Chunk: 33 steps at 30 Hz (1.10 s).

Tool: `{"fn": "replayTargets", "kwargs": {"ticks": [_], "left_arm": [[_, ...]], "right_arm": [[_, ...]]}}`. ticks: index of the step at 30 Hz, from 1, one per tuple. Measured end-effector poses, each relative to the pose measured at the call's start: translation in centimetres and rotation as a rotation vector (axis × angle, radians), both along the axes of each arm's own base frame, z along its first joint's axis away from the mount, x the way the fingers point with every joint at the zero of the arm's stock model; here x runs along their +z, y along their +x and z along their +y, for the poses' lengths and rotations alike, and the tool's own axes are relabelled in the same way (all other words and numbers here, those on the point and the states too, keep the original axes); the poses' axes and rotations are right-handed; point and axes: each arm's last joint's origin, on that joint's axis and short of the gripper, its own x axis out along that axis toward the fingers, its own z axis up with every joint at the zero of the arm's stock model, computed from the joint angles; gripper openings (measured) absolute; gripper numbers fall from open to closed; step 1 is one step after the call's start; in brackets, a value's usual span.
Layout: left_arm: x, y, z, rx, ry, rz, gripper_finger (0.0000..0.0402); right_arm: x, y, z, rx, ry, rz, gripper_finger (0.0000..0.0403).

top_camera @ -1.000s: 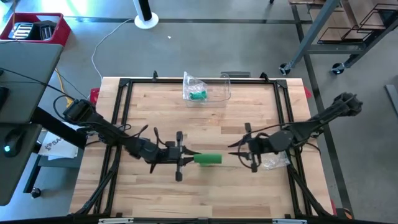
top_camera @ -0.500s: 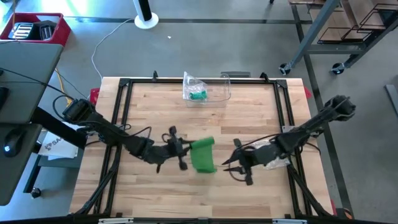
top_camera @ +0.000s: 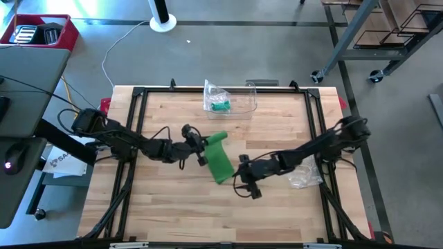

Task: Roll bandage
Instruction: Roll the green bandage

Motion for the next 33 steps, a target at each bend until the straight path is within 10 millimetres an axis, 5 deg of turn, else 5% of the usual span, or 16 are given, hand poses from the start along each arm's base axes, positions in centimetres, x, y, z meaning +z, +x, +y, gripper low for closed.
{"fn": "replayTargets", "kwargs": {"ticks": [13,17,21,26,33], "left_arm": [[-2.6,-2.1,1.9,0.086,-0.067,-0.01,0.0028],[-2.7,-2.2,1.9,0.09,-0.066,-0.008,0.0028],[-2.8,-2.4,2.1,0.12,-0.048,-0.005,0.0028],[-4.0,-3.9,2.4,0.194,-0.036,-0.007,0.0026],[-5.0,-6.1,2.5,0.143,-0.108,-0.145,0.0015]], "right_arm": [[-4.2,7.6,-3.1,0.118,-0.239,0.241,0.0204],[-4.4,8.0,-3.2,0.124,-0.213,0.307,0.0139],[-4.2,7.6,-2.9,0.129,-0.182,0.336,0.0028],[-2.3,5.7,-1.5,0.119,-0.158,0.431,0.001],[4.3,2.4,2.6,0.154,-0.135,0.323,0.0001]]}}
